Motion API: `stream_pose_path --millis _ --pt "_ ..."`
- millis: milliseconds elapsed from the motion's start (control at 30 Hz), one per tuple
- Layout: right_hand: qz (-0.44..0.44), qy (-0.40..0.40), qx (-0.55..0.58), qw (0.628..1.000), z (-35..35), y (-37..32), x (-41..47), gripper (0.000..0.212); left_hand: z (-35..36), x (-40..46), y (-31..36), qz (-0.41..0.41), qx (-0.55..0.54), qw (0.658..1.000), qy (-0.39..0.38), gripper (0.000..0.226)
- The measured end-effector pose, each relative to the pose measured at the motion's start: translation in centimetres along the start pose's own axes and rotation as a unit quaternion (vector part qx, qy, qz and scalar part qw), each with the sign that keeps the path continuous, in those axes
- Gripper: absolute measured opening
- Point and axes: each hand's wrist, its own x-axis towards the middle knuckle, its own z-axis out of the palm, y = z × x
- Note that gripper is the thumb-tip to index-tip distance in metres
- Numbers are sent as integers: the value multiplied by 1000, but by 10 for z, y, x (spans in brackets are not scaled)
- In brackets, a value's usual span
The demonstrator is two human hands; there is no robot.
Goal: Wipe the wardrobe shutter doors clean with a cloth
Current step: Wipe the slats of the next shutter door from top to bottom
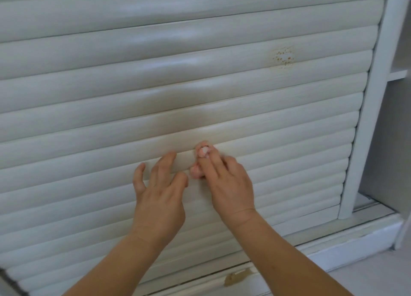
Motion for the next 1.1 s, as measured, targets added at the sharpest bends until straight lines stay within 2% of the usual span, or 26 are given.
stream_pose_path --millis 67,167,233,367,500,567,633,667,733,800,833,900,1000,1100 --pt "34 -12 -21 999 -6 31 -2 43 -1 3 3 8 9 1000 -5 36" --pt "159 -48 -32 986 -21 80 0 38 -2 10 8 21 12 1000 -12 35" --pt "236 -51 40 970 -26 108 4 34 -3 18 15 37 13 999 -15 35" --pt "246 13 104 963 -33 100 18 34 -7 39 33 71 5 997 -9 40" --pt "170 -24 62 983 -22 58 24 54 -10 59 49 101 -14 995 7 44" --pt "124 -32 4 992 -21 59 27 54 -10 68 52 117 -20 993 10 46" --pt "130 -34 -19 991 -27 74 32 51 -12 75 54 128 -19 992 9 43" --pt "162 -40 -26 986 -29 85 34 50 -12 77 54 132 -16 991 11 41" --pt "289 -75 -16 954 -35 111 41 56 -14 81 53 137 -16 990 17 39" --pt "389 -56 43 918 -36 127 48 55 -17 88 52 137 -21 990 21 39" --pt "411 -41 70 908 -38 126 53 51 -18 93 52 138 -22 990 25 39" --pt "394 -56 67 915 -43 101 63 55 -21 101 53 140 -23 989 32 40" --pt "219 -40 49 974 -39 57 67 56 -24 109 56 140 -36 988 48 47" --pt "114 -50 -8 992 -33 57 73 52 -29 119 56 142 -29 987 64 55"
